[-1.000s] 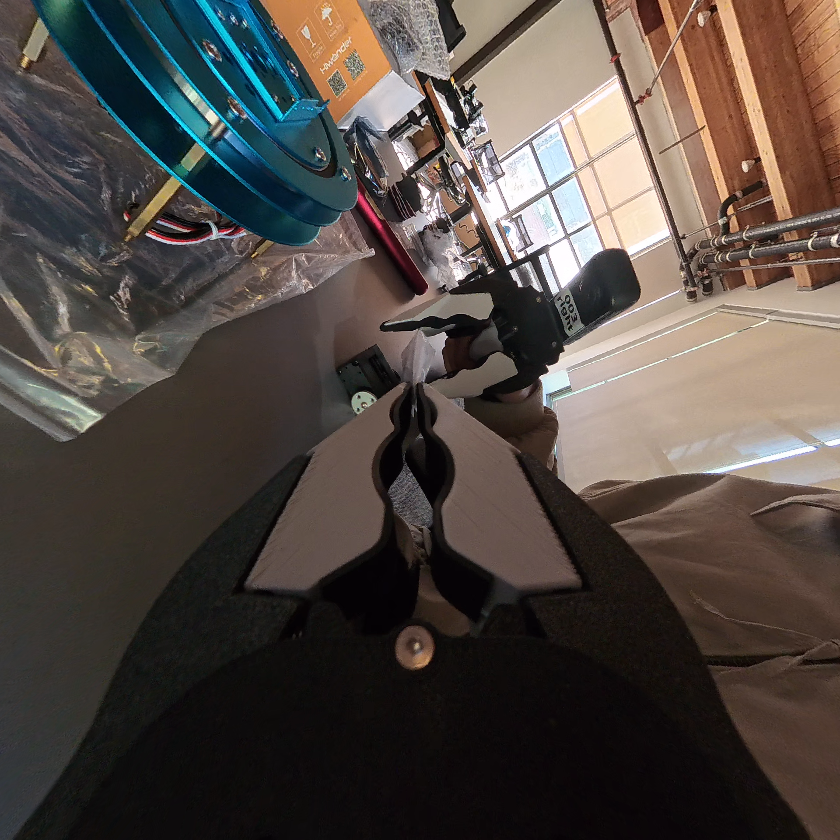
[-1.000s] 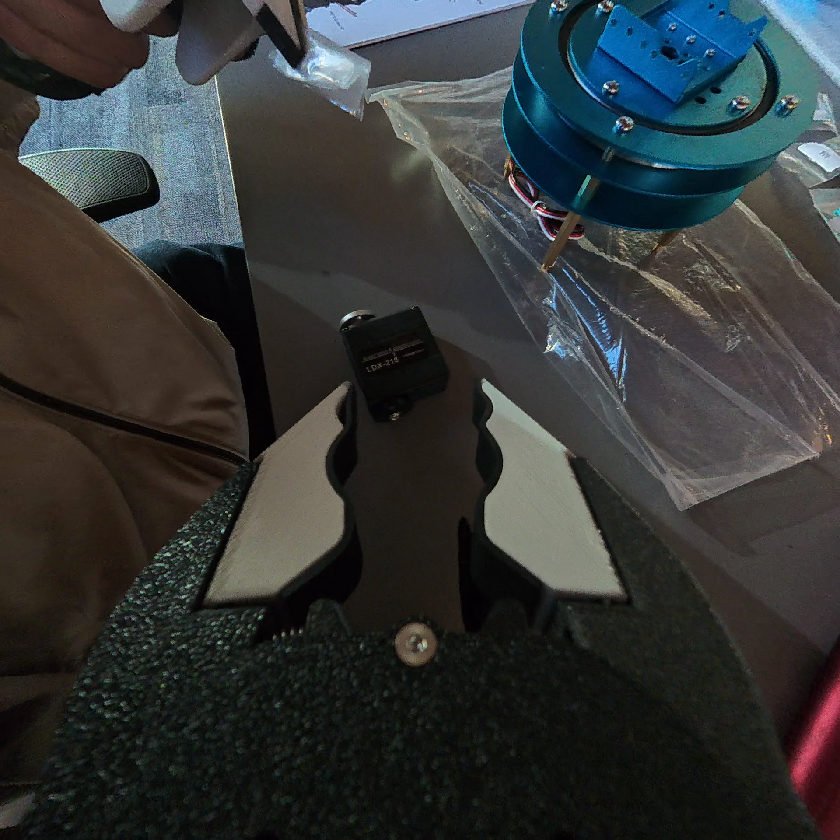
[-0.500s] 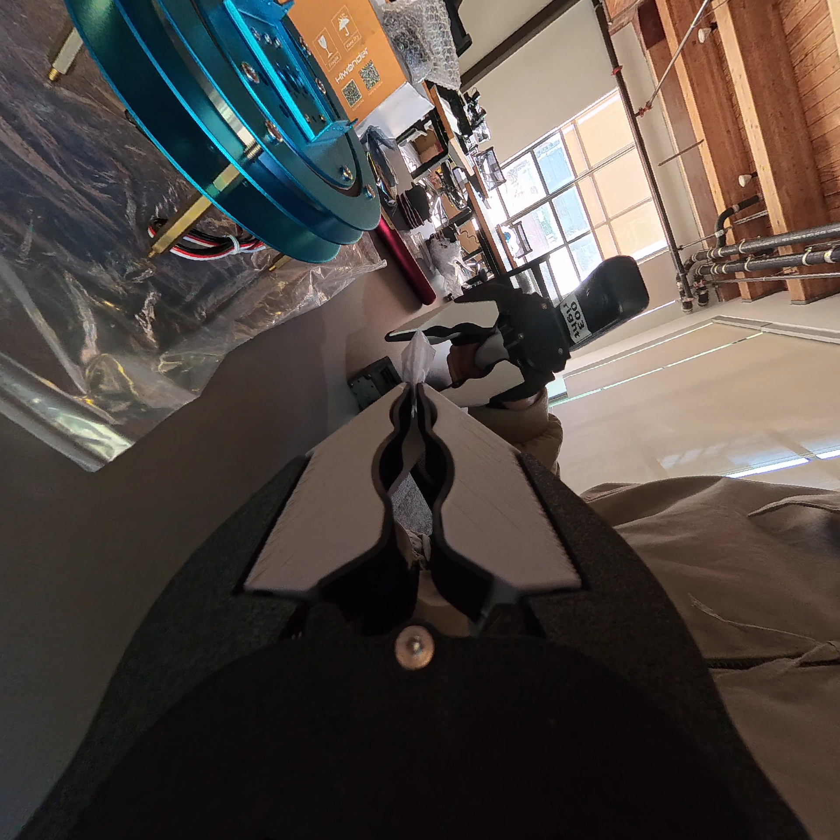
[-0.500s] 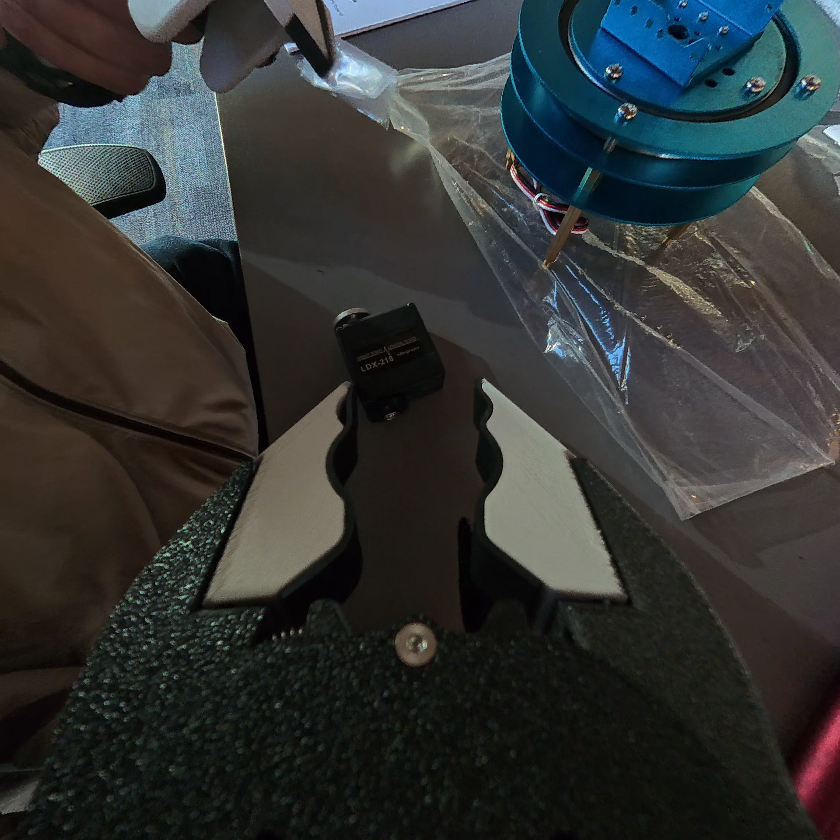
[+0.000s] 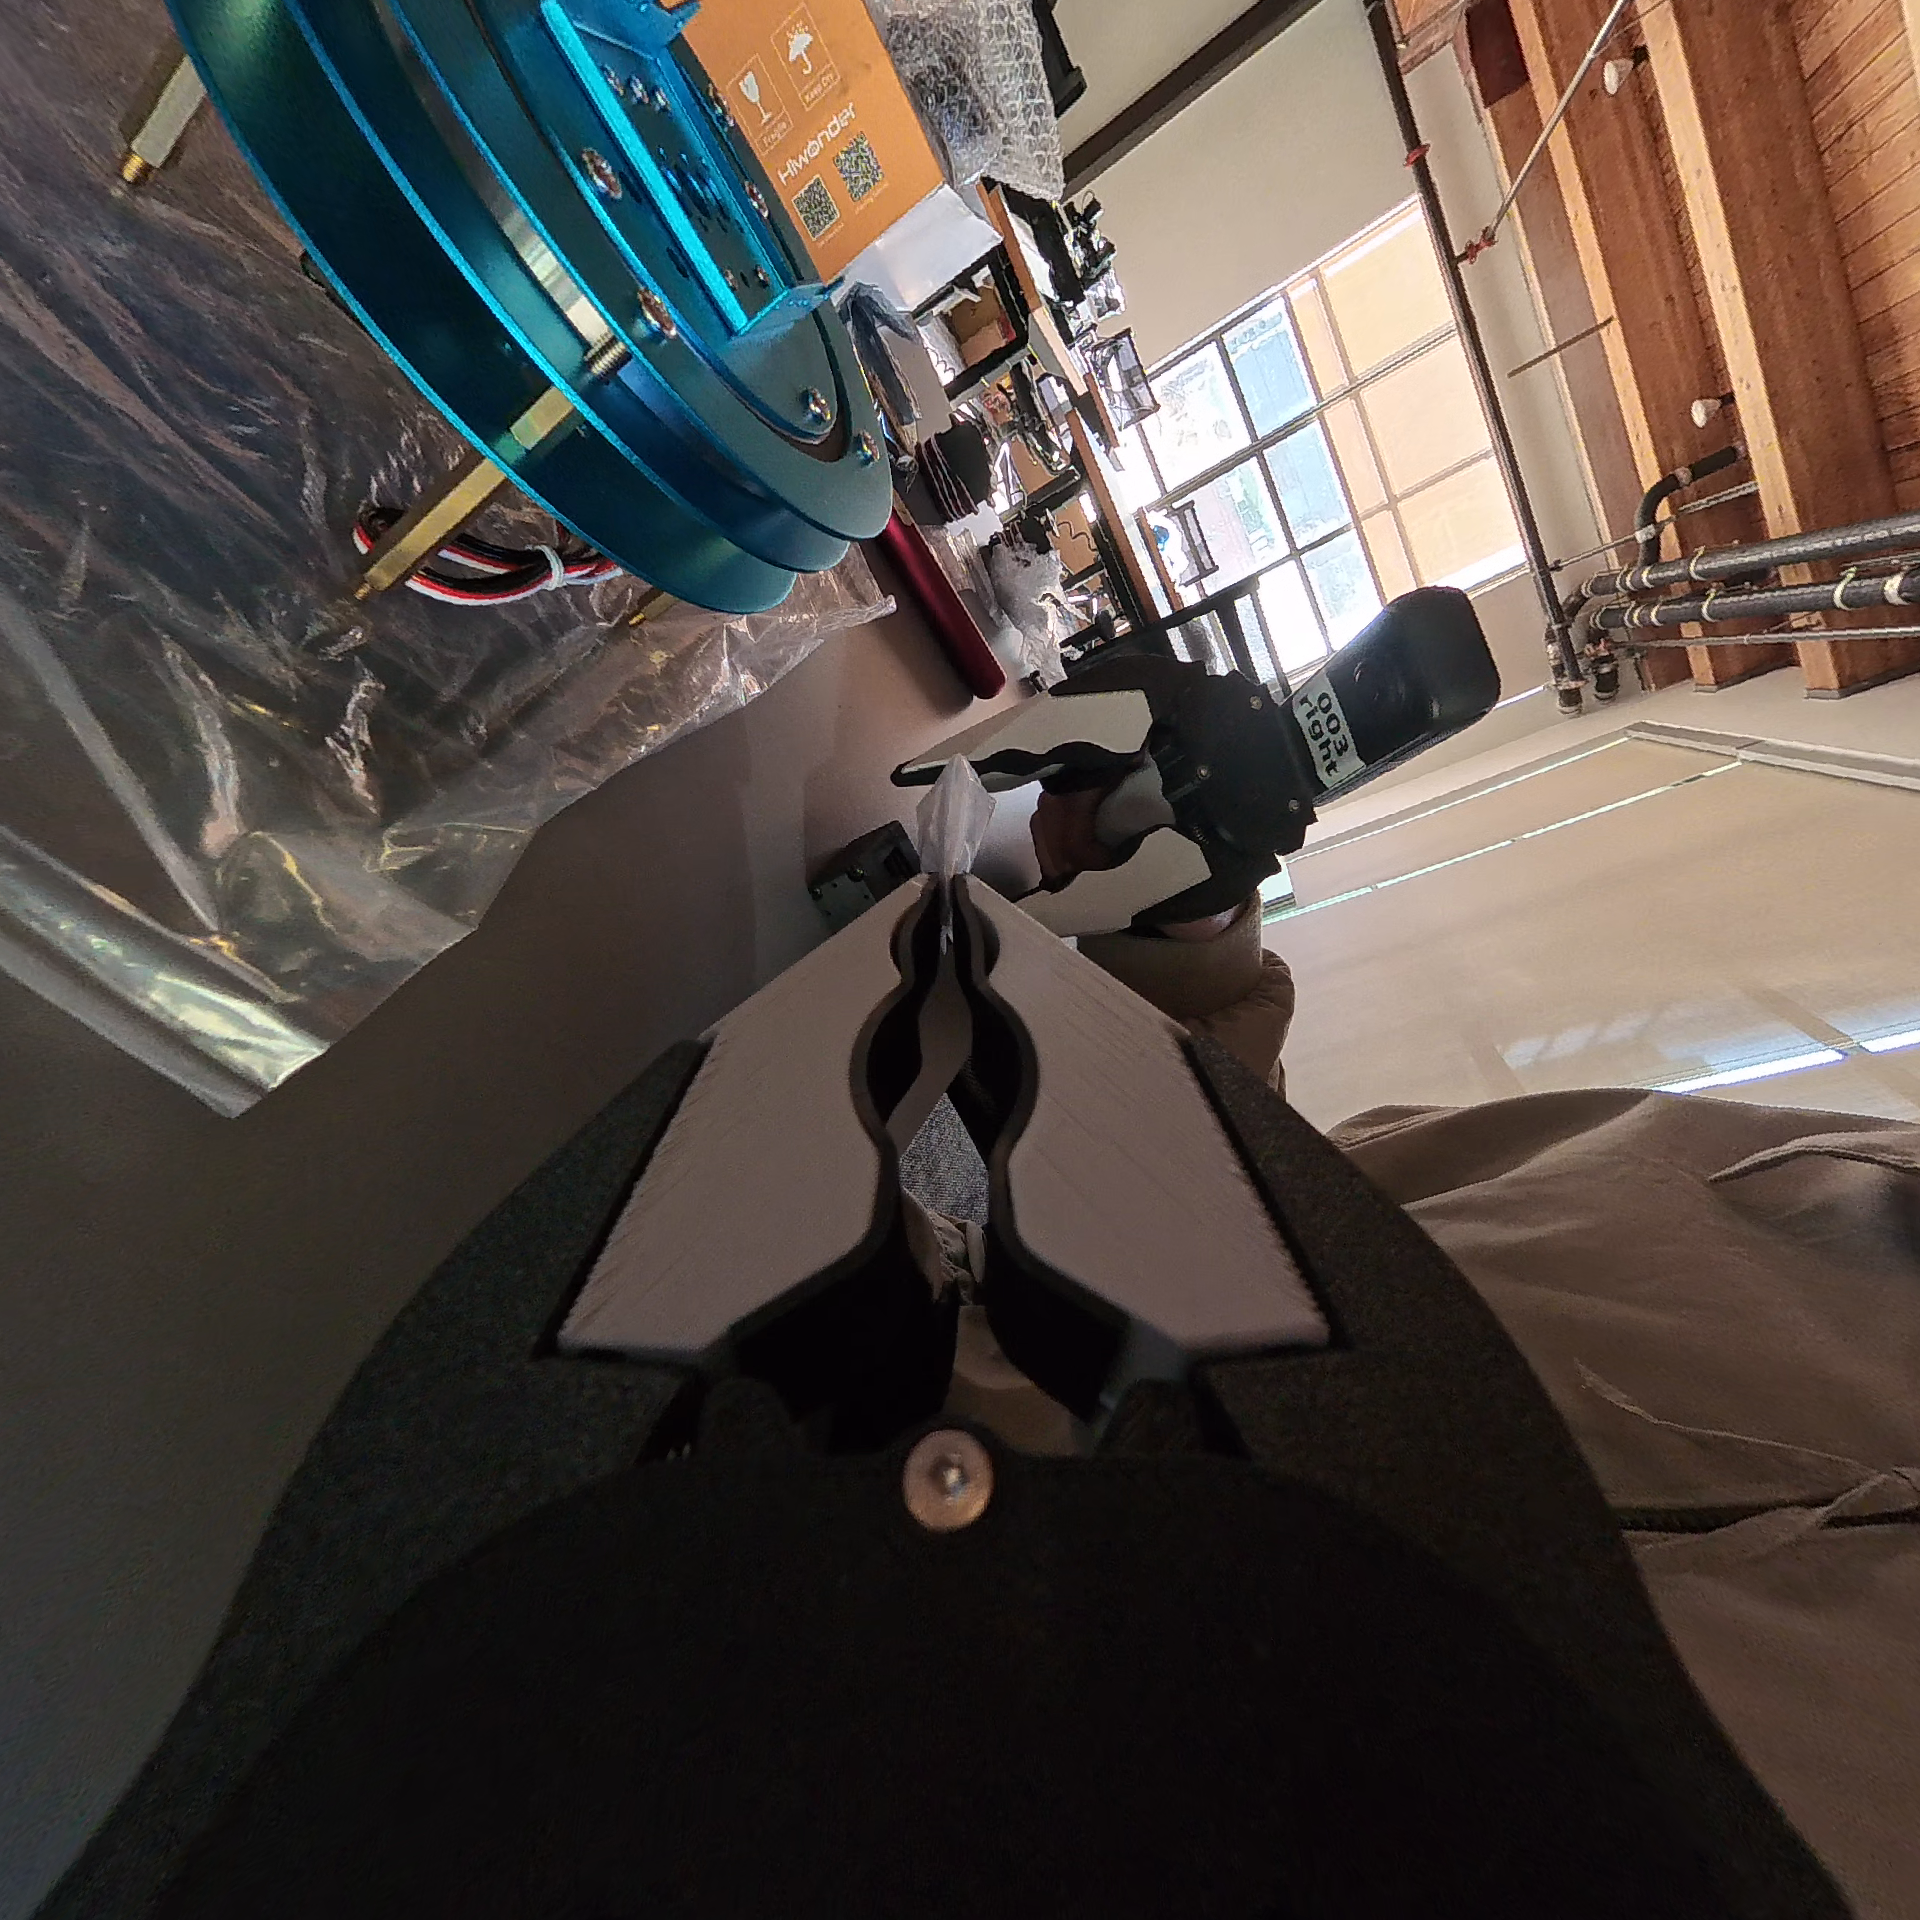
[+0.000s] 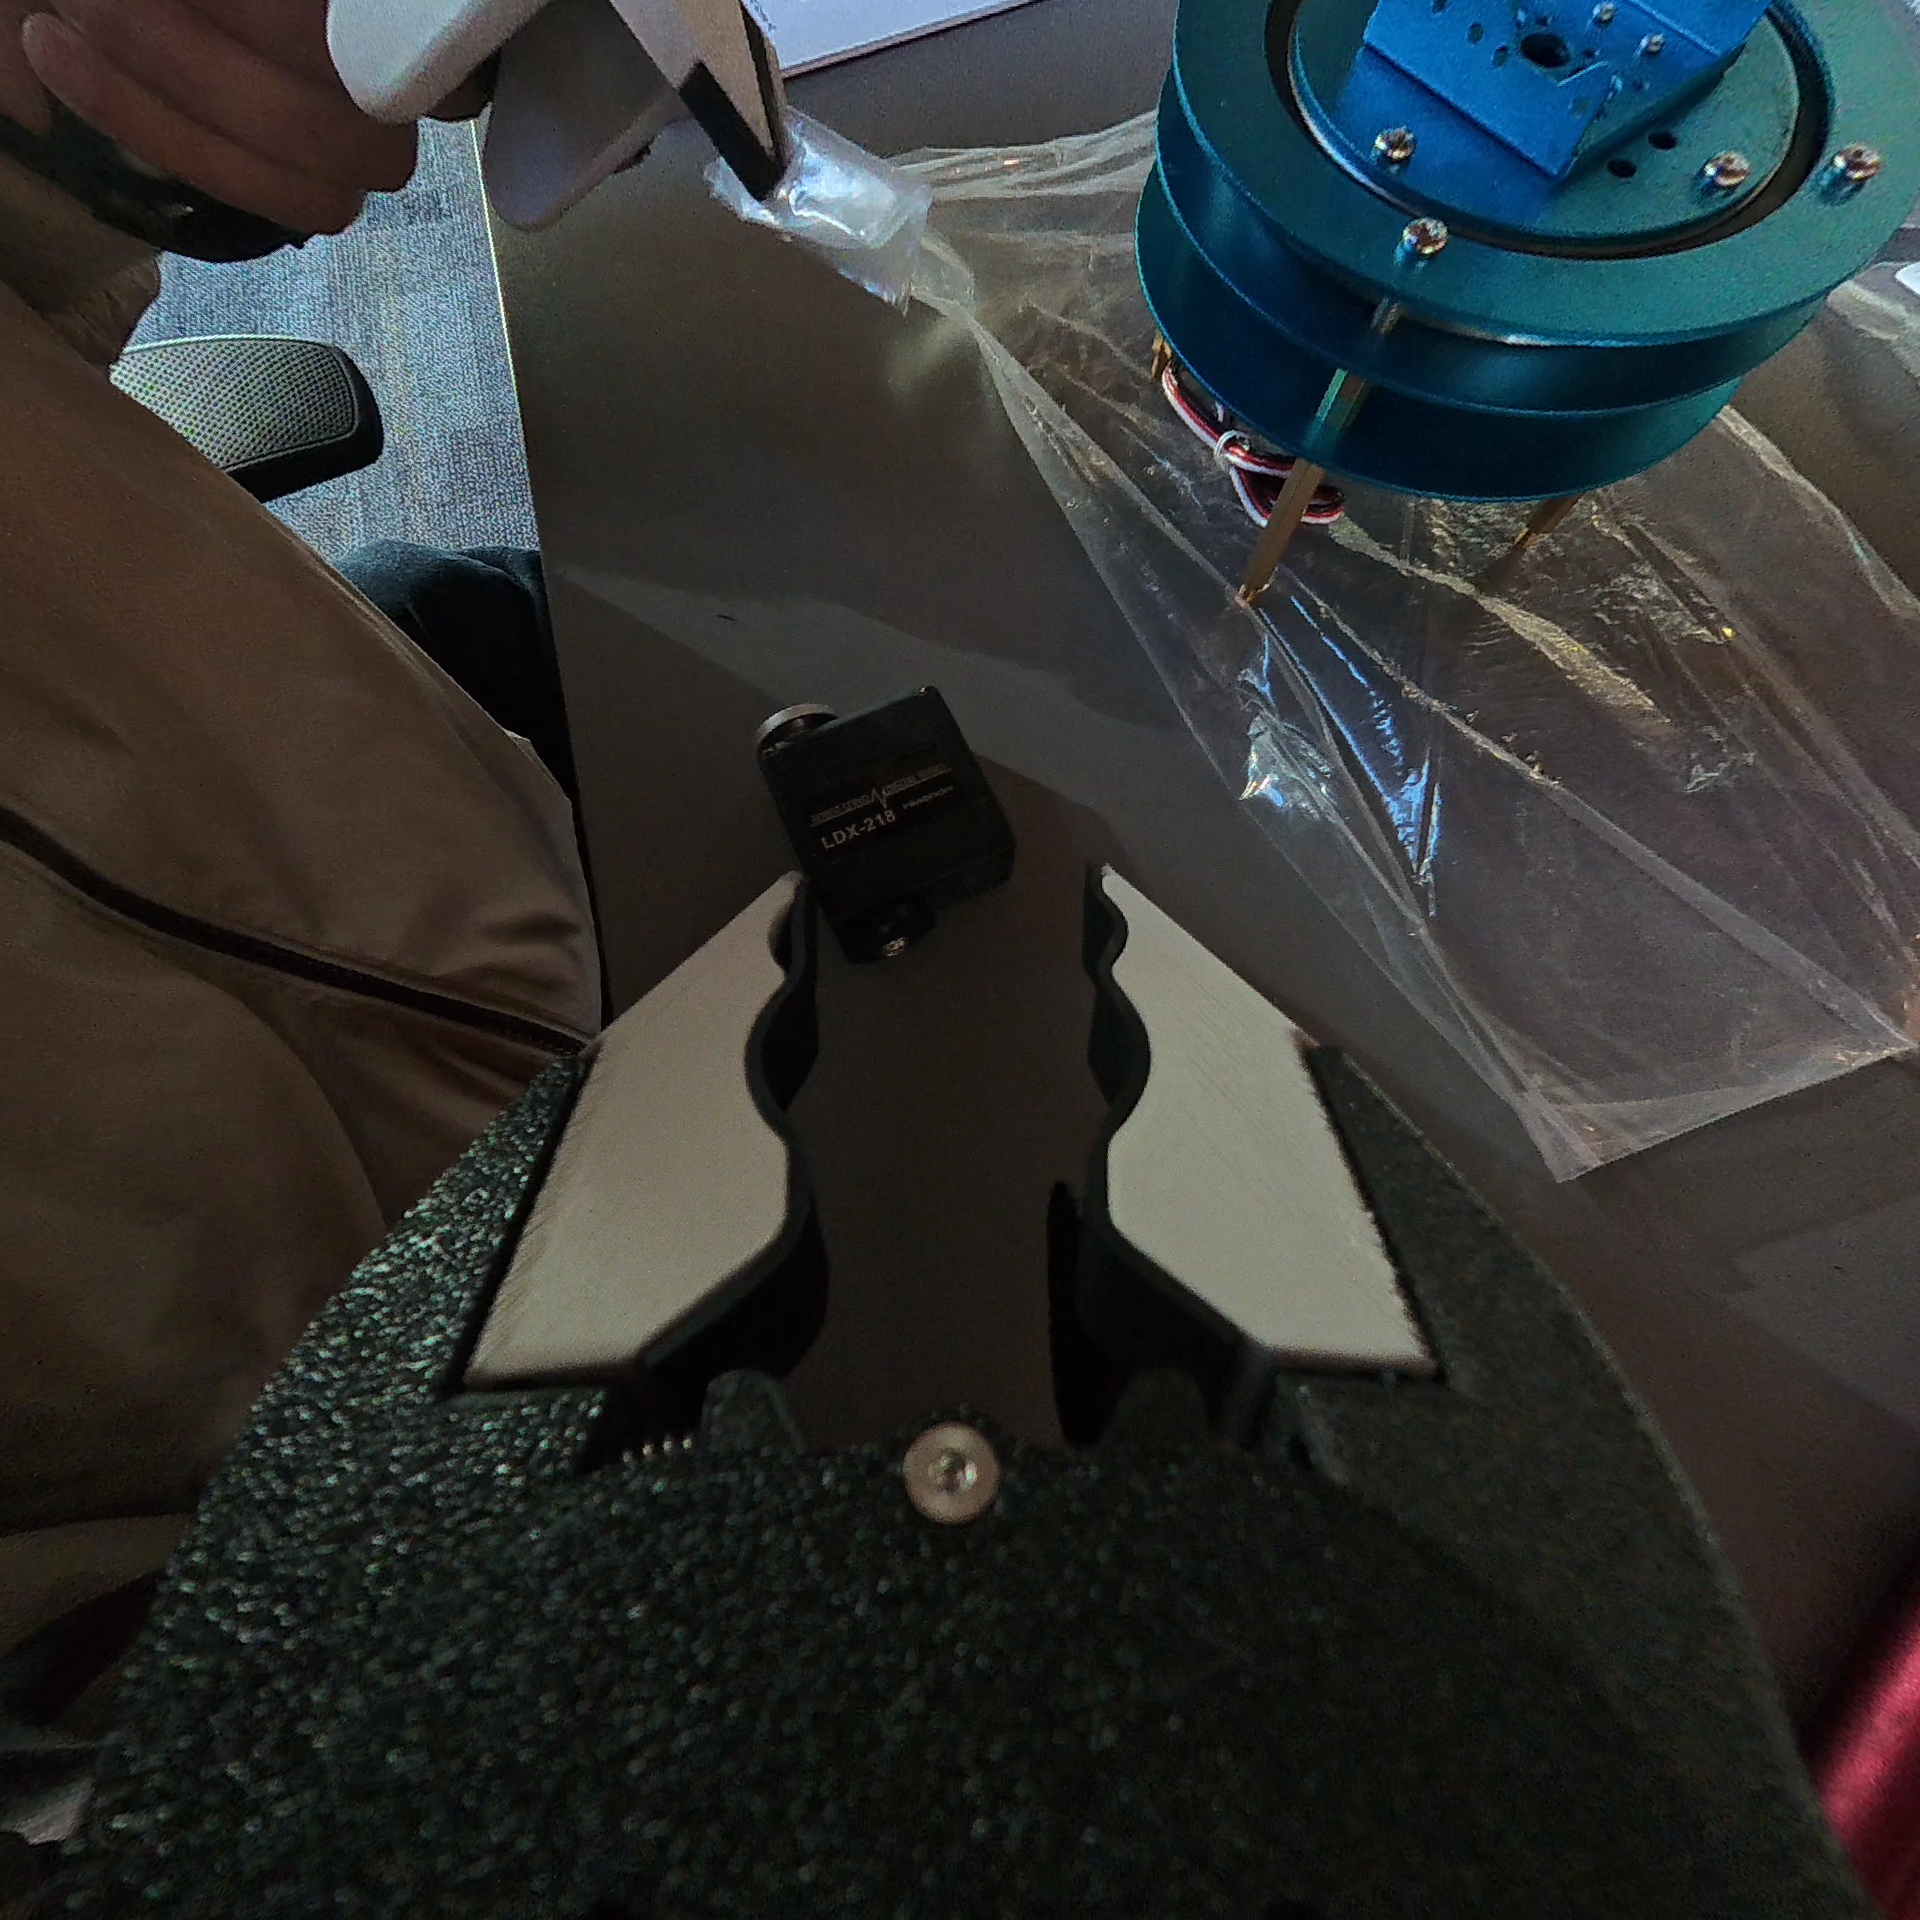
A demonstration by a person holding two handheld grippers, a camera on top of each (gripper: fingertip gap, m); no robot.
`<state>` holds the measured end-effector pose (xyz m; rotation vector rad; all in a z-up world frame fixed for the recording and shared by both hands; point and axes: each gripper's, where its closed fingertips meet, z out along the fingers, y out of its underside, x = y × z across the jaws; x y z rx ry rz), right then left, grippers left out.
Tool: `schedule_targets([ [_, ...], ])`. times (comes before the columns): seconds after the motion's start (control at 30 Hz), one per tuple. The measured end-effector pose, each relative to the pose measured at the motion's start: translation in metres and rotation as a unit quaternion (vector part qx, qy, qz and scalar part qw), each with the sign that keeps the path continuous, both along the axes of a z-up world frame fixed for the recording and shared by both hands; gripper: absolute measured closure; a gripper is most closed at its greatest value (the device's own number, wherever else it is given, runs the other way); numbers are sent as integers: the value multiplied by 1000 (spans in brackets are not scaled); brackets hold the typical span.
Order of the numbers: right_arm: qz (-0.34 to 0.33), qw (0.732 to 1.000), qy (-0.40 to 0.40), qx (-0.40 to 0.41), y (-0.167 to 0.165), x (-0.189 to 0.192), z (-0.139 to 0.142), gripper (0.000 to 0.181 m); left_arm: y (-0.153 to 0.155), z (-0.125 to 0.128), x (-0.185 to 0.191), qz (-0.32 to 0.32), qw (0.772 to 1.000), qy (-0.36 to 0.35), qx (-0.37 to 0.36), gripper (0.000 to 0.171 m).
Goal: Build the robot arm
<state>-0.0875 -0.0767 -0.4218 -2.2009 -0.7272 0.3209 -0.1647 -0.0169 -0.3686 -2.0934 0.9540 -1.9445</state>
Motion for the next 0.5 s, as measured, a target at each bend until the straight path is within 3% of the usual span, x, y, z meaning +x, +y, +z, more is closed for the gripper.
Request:
schedule_targets([
  [0.5,30,998,25,-39,-6,-6,-11,120,-3,0,1,-8,1000,-2,-1,171],
])
